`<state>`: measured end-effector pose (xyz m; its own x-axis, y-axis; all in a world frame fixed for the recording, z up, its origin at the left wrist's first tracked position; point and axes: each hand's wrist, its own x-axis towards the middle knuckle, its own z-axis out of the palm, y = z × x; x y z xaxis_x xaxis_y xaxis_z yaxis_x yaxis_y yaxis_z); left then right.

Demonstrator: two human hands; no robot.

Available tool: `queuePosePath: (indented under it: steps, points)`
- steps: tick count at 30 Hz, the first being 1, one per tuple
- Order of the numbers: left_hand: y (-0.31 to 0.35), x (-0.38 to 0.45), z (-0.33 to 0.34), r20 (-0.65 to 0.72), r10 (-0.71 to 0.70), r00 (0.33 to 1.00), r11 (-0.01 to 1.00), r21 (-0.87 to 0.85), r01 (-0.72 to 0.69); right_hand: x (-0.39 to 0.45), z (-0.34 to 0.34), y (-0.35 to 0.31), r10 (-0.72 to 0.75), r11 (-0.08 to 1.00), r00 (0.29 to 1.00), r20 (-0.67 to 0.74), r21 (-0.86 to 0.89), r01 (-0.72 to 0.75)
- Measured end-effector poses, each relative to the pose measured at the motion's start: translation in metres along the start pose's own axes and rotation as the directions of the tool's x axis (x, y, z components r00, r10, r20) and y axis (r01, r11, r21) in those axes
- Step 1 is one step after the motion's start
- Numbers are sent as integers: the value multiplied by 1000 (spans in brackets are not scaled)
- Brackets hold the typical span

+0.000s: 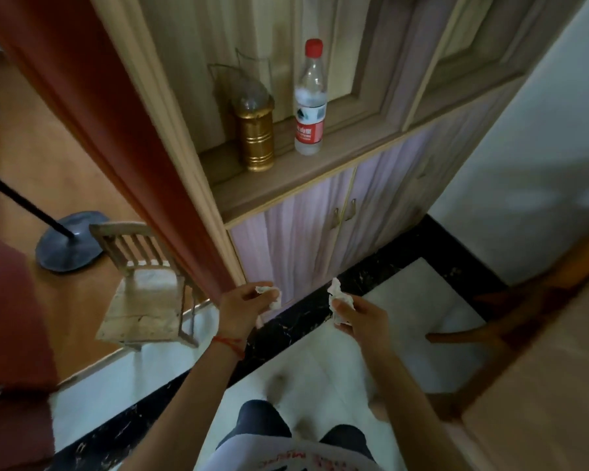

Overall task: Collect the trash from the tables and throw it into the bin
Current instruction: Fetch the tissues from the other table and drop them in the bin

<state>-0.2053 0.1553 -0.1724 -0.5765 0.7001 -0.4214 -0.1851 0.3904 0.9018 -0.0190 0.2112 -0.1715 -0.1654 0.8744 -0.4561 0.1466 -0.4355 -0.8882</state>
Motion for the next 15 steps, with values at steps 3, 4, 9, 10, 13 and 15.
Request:
queuePosePath:
  steps: [3, 4, 9, 10, 13, 15]
  points:
    - [19, 26, 16, 126, 10, 992, 997, 73, -19, 5, -3, -6, 0, 997, 998, -67, 81, 6]
    - [25, 32, 23, 172, 16, 985, 995, 93, -33, 6, -5, -7, -10, 994, 995, -99, 103, 20]
    - [48, 50, 61, 361, 35, 932, 985, 146, -93, 6, -16, -11, 14, 982, 959, -282, 183, 40]
    - [51, 52, 69, 394, 32, 919, 984, 149, -98, 5, -19, -11, 29, 978, 948, -318, 206, 39]
    - [56, 55, 94, 486, 23, 874, 981, 159, -115, 0, -32, -8, 67, 968, 905, -419, 246, 42]
    - [57, 57, 111, 537, 30, 843, 974, 172, -145, -5, -40, -4, 89, 964, 871, -482, 261, 46]
